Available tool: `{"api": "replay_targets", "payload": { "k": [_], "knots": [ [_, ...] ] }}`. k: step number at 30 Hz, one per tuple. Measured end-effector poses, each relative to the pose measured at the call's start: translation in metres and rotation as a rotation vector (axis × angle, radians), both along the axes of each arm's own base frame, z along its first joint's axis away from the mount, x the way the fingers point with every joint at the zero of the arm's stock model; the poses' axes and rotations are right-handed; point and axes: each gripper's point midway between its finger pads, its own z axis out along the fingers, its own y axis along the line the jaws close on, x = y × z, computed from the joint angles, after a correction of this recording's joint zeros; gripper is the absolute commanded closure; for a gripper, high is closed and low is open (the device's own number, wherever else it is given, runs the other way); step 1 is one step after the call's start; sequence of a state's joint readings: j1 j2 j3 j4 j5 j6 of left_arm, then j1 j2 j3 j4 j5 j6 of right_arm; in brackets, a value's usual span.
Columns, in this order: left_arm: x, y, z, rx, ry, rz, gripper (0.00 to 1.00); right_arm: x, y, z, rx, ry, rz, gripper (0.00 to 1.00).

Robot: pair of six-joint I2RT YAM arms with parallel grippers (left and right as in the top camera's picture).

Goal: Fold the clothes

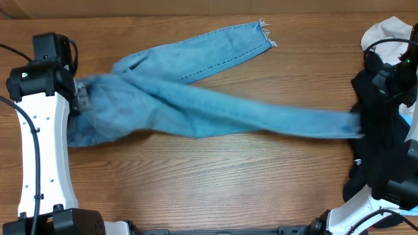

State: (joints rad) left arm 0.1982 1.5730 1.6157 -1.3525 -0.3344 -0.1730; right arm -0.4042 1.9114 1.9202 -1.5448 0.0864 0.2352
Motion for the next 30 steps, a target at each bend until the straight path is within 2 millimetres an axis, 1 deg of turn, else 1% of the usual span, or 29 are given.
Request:
{"api": "replay_targets", "payload": {
  "k": [2,5,7,8,9,10,12,14,15,16,17,18,19,20,22,23,25,28,30],
  "knots": [
    [-0.012,-0.017,-0.008,-0.096,0.059,-0.038,0.96,0.000,0.000,0.000,0.001,0.000,0.002,0.73],
    [-0.024,-0.037,-0.014,-0.205,0.105,-0.061,0.96,0.004,0.000,0.000,0.004,-0.018,0.002,0.72],
    [-0.033,-0.049,-0.016,-0.273,0.136,-0.069,0.96,0.014,0.005,0.001,0.034,-0.063,0.027,0.63],
    [-0.035,-0.053,-0.016,-0.296,0.144,-0.073,0.96,0.021,0.011,0.001,0.060,-0.091,0.061,0.59],
    [-0.037,-0.056,-0.017,-0.311,0.152,-0.078,0.96,0.029,0.017,0.003,0.090,-0.129,0.100,0.52],
    [-0.038,-0.058,-0.017,-0.322,0.156,-0.082,0.96,0.039,0.025,0.005,0.115,-0.168,0.144,0.44],
    [-0.039,-0.061,-0.017,-0.337,0.158,-0.092,0.96,0.060,0.049,0.010,0.155,-0.248,0.254,0.25],
    [-0.038,-0.062,-0.017,-0.343,0.157,-0.100,0.96,0.085,0.078,0.015,0.170,-0.327,0.384,0.18],
    [-0.038,-0.062,-0.017,-0.345,0.155,-0.101,0.96,0.093,0.089,0.016,0.174,-0.349,0.425,0.16],
    [-0.037,-0.063,-0.017,-0.347,0.153,-0.102,0.96,0.102,0.104,0.016,0.178,-0.373,0.481,0.15],
    [-0.037,-0.063,-0.017,-0.348,0.151,-0.104,0.96,0.112,0.118,0.015,0.181,-0.394,0.524,0.11],
    [-0.036,-0.063,-0.017,-0.348,0.150,-0.107,0.96,0.127,0.141,0.009,0.189,-0.423,0.596,0.10],
    [-0.036,-0.063,-0.017,-0.348,0.150,-0.110,0.96,0.135,0.154,0.001,0.199,-0.427,0.632,0.09],
    [-0.036,-0.063,-0.017,-0.348,0.150,-0.113,0.96,0.145,0.164,-0.007,0.203,-0.439,0.661,0.09],
    [-0.035,-0.063,-0.017,-0.346,0.148,-0.118,0.96,0.167,0.179,-0.026,0.207,-0.464,0.701,0.07],
    [-0.035,-0.063,-0.017,-0.346,0.146,-0.118,0.96,0.173,0.184,-0.038,0.212,-0.462,0.712,0.07],
    [-0.033,-0.062,-0.017,-0.344,0.140,-0.120,0.96,0.191,0.193,-0.068,0.221,-0.467,0.732,0.07],
    [-0.030,-0.062,-0.017,-0.341,0.129,-0.122,0.96,0.215,0.202,-0.101,0.219,-0.502,0.756,0.07],
    [-0.029,-0.061,-0.016,-0.340,0.124,-0.123,0.96,0.227,0.207,-0.123,0.218,-0.518,0.767,0.06]
  ]
}}
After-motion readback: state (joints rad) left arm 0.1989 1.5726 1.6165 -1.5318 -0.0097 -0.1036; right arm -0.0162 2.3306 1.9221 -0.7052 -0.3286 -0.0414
